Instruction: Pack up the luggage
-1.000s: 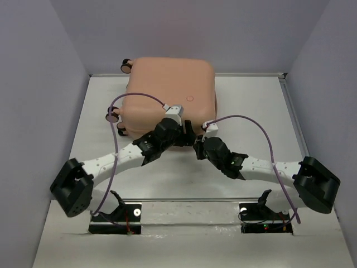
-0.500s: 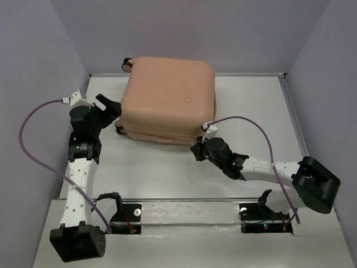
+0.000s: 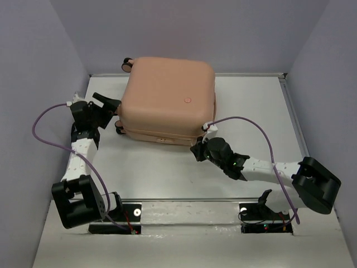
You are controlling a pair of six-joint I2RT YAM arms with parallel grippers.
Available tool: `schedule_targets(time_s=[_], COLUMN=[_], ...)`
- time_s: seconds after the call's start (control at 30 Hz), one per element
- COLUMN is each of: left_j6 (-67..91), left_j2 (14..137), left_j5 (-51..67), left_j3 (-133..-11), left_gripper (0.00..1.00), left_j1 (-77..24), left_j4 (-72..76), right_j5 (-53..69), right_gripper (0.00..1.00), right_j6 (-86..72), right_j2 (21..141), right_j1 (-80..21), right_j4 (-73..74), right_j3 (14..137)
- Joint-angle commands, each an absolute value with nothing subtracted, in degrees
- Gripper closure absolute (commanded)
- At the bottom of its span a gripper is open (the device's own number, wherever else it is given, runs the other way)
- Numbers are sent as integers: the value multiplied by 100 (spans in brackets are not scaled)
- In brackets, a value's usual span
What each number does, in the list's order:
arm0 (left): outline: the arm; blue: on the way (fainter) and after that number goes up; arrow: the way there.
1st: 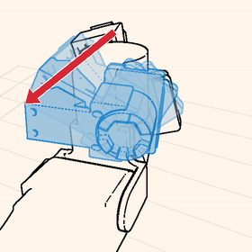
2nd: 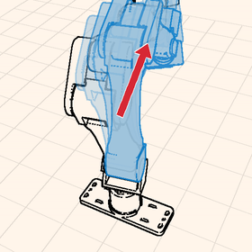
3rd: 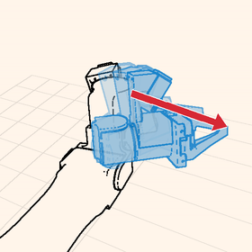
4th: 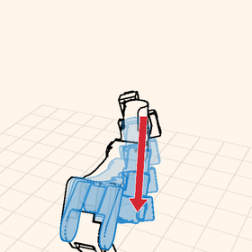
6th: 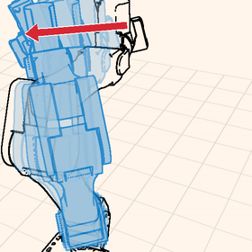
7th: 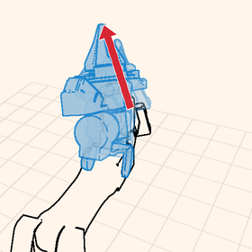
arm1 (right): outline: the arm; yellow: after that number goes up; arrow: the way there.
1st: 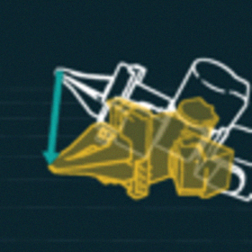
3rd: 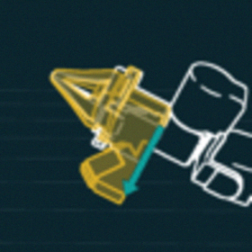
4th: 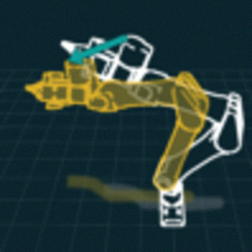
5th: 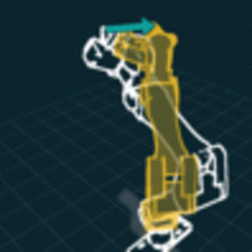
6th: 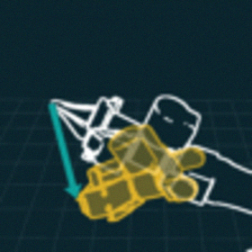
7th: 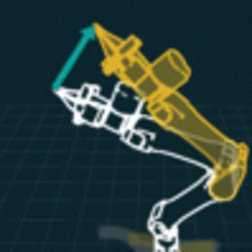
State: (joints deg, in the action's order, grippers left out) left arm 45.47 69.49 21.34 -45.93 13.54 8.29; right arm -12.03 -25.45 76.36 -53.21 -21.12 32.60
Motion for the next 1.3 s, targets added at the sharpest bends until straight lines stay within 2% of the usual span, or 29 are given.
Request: schedule_targets(time_s=[0.0,0.17,0.33,0.37,0.4,0.43,0.47,0.53,0.67,0.7,0.77,0.8,0.87,0.93,0.97,1.07,1.13,1.23,1.27], left_j6=[4974,5317,5625,5651,5695,5704,5704,5678,5493,5458,5336,5274,4811,4440,4134,3772,3508,3419,3497], left_j2=[7285,7576,7629,7612,7603,7603,7611,7542,7235,7146,6875,6769,6427,6224,6040,5723,5608,5336,5274], left_j5=[2426,2443,2365,2329,2286,2276,2302,2355,2241,2241,2372,2443,2478,2443,2435,2496,2680,2234,2032], left_j3=[-4763,-4685,-4545,-4500,-4439,-4430,-4404,-4299,-4044,-3982,-3763,-3710,-3752,-3867,-4006,-4025,-3973,-3711,-3613], left_gripper=[1,2,22,36,43,63,75,94,94,94,94,94,94,94,94,94,94,94,94], left_j1=[1362,1371,1362,1362,1362,1362,1362,1284,767,669,554,554,659,729,729,703,520,-286,-1030], left_j4=[1669,2188,2705,2785,2934,2988,3040,3216,3226,3243,3234,3200,2692,2244,1667,1320,1047,870,888], right_j5=[-747,-747,-686,-668,-607,-563,-510,-379,-325,-316,-281,-325,-492,-475,-309,-500,-283,429,535], right_gripper=[93,93,93,93,93,93,93,93,93,93,93,93,93,93,93,93,93,93,93], right_j6=[-2496,-2479,-2487,-2487,-2461,-2452,-2443,-2435,-2338,-2286,-2058,-1978,-1750,-1688,-1696,-1679,-1854,-2109,-2127], right_j2=[7523,7524,7567,7576,7585,7620,7629,7751,8277,8749,9566,9571,10264,10563,10712,10530,10232,9328,8908], right_j1=[-5370,-5370,-5370,-5370,-5370,-5370,-5370,-5370,-5729,-6009,-6362,-6529,-6916,-6996,-6996,-6926,-6699,-5970,-5768], right_j4=[-2443,-2452,-2443,-2452,-2478,-2566,-2619,-2733,-2699,-2663,-2454,-2356,-1997,-1873,-1924,-1986,-2117,-2460,-2452], right_j3=[3138,3129,3181,3199,3225,3226,3252,3391,4330,4638,5706,6070,7008,7373,7444,7147,6524,5443,5258])
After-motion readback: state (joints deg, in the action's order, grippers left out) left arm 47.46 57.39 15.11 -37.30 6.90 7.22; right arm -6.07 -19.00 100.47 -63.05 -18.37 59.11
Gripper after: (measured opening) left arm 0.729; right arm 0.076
